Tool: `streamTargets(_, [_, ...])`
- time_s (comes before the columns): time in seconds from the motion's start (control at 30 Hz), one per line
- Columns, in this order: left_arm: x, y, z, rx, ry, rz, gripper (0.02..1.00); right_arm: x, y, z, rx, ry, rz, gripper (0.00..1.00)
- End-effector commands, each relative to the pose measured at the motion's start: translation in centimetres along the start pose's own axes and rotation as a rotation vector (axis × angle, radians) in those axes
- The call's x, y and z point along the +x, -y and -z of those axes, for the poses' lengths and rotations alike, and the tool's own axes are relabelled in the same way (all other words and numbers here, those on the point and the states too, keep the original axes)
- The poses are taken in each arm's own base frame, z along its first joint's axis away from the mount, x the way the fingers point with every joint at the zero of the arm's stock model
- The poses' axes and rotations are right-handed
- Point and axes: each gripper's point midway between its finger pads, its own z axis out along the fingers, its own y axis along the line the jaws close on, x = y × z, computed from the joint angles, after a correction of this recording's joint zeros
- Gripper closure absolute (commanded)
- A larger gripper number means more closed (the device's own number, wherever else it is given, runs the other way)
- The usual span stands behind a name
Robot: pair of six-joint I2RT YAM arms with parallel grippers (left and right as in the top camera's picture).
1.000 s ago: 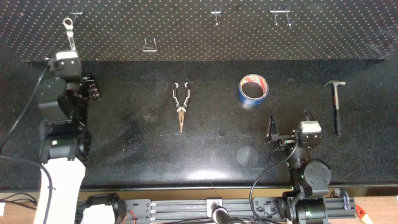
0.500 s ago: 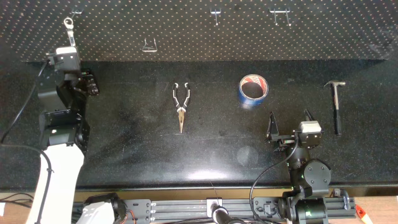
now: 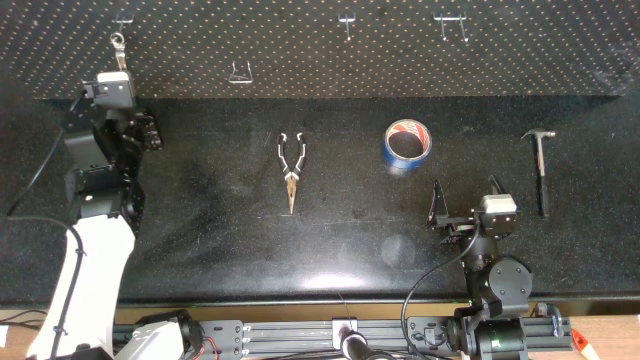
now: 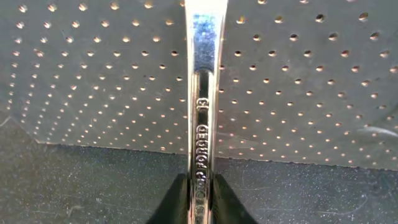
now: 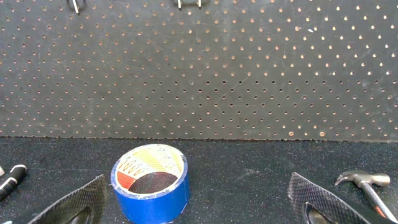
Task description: Place Tools Onto Pegboard
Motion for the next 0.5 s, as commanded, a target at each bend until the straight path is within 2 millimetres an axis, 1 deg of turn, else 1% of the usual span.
streamTargets(0.03, [-1.6,-3.5,0.8,-0.089,0.039,0.032,0.261,0.1,-0.1,0.0,-0.004,-0.001,0.011,0.053])
streamTargets(0.07, [-2.0,-3.7,1.3,-0.098,0.052,0.034,0.167,0.1,-0.1,0.0,-0.004,-0.001,0.011,0.053])
streamTargets(0.1, [-2.3,-3.8,1.9,-0.100,0.060,0.034,0.023,0.1,-0.1,0.0,-0.004,-0.001,0.011,0.053])
streamTargets(0.2, [-2.7,-2.5,4.9,-0.042,0.061,0.032,0.023,0.1,-0.1,0.0,-0.004,-0.001,0.011,0.051])
streamTargets(0.23, [-2.5,-1.6,6.3,-0.017,0.052,0.025,0.023,0.1,-0.1,0.0,-0.003,-0.001,0.011,0.053])
streamTargets(0.3, [-2.2,0.1,8.3,0.024,0.040,0.004,0.023,0.1,-0.1,0.0,-0.004,-0.001,0.011,0.053])
streamTargets(0.33, [-1.8,1.8,9.7,0.065,0.032,-0.021,0.023,0.1,-0.1,0.0,-0.004,-0.001,0.011,0.053])
streamTargets(0.4, [-1.1,3.8,11.3,0.085,0.013,-0.070,0.023,0.1,-0.1,0.0,-0.004,-0.001,0.011,0.053])
streamTargets(0.47, [-0.4,5.1,13.5,0.058,-0.001,-0.145,0.023,0.1,-0.1,0.0,-0.004,-0.001,0.011,0.051])
streamTargets(0.5, [-0.6,5.5,14.6,0.050,0.009,-0.174,0.023,0.1,-0.1,0.0,-0.004,-0.001,0.011,0.053])
